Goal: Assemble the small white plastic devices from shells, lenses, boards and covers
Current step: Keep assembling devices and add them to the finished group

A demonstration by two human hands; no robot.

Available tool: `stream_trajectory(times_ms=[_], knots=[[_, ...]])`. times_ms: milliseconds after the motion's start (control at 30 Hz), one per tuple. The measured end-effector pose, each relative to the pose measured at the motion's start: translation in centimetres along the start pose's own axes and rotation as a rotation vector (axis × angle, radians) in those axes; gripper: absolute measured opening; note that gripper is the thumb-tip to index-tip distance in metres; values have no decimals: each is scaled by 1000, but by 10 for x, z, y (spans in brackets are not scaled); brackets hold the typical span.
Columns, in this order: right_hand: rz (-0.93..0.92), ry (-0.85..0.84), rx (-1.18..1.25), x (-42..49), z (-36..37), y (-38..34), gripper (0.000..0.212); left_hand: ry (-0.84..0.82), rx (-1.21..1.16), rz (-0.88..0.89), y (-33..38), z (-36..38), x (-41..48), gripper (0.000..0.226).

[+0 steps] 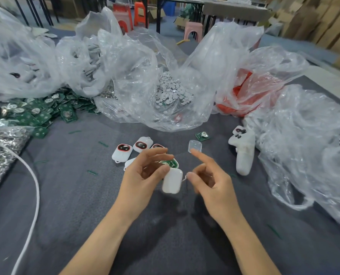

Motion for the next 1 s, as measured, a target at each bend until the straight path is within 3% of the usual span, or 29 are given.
stream_trajectory(times_ms=[200,333,433,533,633,700,800,867,933,1000], knots=[[109,-163,-24,-13,18,0,18,-73,-1,-9,1,12,-3,27],[127,-245,214,-22,17,-9,6,-325,37,-101,-7,33,-13,48],[176,-146,391,-21,2,-11,12,-388,135,-84,-11,36,-17,37],[225,84,480,-8,-30,-1,14,-362,313,59,-6,33,-17,36],[275,156,337,12,-42,7,29,-58,718,286,12,10,-10,30],[306,104,245,26,-32,11,28,64,946,288,15,1,-5,38],[403,-16,115,41,-14,24,33,-19,1115,115,-3,0,1,64],[426,-93,-62,50,-12,29,35,-34,1140,107,-7,0,1,67],[357,-180,-398,60,-15,25,34,-7,1131,113,-6,-2,2,65],[176,-296,-774,70,-12,10,38,6,1132,125,-7,-3,3,65]])
Point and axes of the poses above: each hand's wrist, its own x-axis towards the middle knuckle, its own z-axis out of the palm, y = z × x, the point moved 9 cm from there along x, towards the middle knuckle, and after that the axes turned 1 degree about z, right-handed, at the moved point
